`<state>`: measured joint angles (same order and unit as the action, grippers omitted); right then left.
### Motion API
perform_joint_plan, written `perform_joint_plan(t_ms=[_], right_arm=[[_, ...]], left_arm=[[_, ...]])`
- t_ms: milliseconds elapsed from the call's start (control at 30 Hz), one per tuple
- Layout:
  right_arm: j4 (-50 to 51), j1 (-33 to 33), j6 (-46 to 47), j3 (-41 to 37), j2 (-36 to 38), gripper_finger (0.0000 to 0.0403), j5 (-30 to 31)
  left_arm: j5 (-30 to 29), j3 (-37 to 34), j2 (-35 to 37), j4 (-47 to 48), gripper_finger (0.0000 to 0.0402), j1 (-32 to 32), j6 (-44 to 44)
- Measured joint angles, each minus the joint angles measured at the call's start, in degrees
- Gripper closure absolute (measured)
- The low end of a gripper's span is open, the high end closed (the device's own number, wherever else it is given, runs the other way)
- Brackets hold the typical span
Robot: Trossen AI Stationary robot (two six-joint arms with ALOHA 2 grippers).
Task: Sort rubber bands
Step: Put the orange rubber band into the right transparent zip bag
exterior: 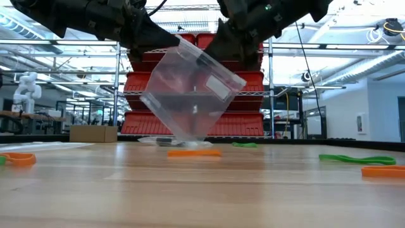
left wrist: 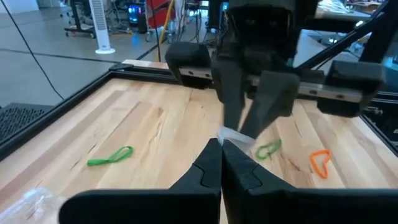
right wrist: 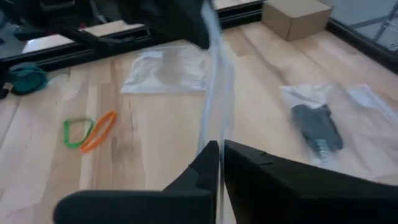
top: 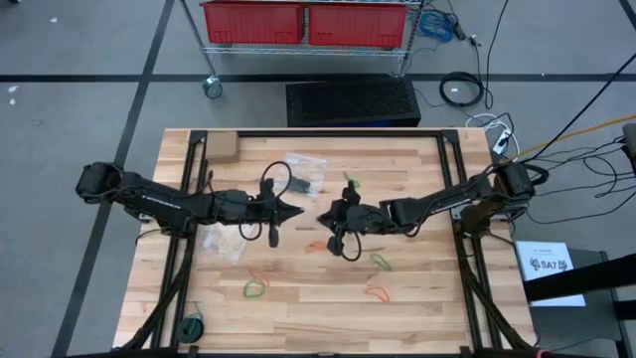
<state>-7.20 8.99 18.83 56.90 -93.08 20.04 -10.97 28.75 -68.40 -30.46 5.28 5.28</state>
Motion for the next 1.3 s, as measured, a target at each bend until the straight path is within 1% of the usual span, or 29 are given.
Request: perform_joint_plan(t_ms=[133, 333, 367, 433, 467, 533, 600, 667, 700, 733, 800, 1067, 1300], right_arm=[[2.48, -0.4, 0.0, 0.02, 2.03, 0.0354, -0.4], [8.26, -1.11, 1.2, 0.02, 5.91, 0.0271, -0.93], [8.28, -1.11, 1.22, 0.02, 6.28, 0.0261, -1.14], [8.36, -0.76, 1.03, 0.02, 6.57, 0.0254, -1.92], [8.28, -0.34, 0.55, 0.02, 6.58, 0.0257, -1.87], [8.47, 0.38, -0.18, 0.02, 6.5, 0.0278, -1.9], [8.31, 0.83, -0.37, 0.02, 6.12, 0.0316, -1.68], [8.43, 1.29, -0.64, 0.02, 5.53, 0.0362, 0.49], [8.64, 1.5, -1.02, 0.02, 5.38, 0.0381, 1.76], [8.8, 1.79, -1.37, 0.0, 5.31, 0.0391, 3.06], [9.1, 2.05, -1.24, 0.01, 5.33, 0.0393, 3.97], [9.28, 2.01, -0.79, 0.0, 5.31, 0.0402, 3.86], [8.9, 2.01, -0.59, 0.02, 2.37, 0.0403, 3.64]], left_arm=[[0.04, 0.0, -1.19, -0.23, 0.0401, 0.0, 0.0], [0.32, 0.0, -4.36, -3.04, 0.0401, 0.0, -0.03], [0.33, 0.0, -4.76, -3.89, 0.0401, 0.0, -0.04], [0.36, 0.18, -5.25, -4.21, 0.0401, 0.0, -0.07], [0.36, 0.4, -5.42, -4.17, 0.0401, 0.0, -0.08], [0.36, 0.7, -5.69, -4.22, 0.0401, 0.0, -0.16], [0.36, 0.74, -5.75, -4.22, 0.0401, 0.0, -0.33], [0.35, 0.76, -5.75, -4.2, 0.0401, 0.0, -0.8], [0.35, 0.76, -5.75, -4.21, 0.0401, 0.0, -0.97], [0.35, 0.76, -5.75, -4.2, 0.0401, 0.0, -1.07], [0.34, 0.79, -5.75, -4.2, 0.0401, 0.0, -1.07], [0.34, 0.79, -5.75, -4.2, 0.0401, 0.0, -1.07], [0.34, 0.81, -5.75, -4.18, 0.0401, 0.0, -1.05]])
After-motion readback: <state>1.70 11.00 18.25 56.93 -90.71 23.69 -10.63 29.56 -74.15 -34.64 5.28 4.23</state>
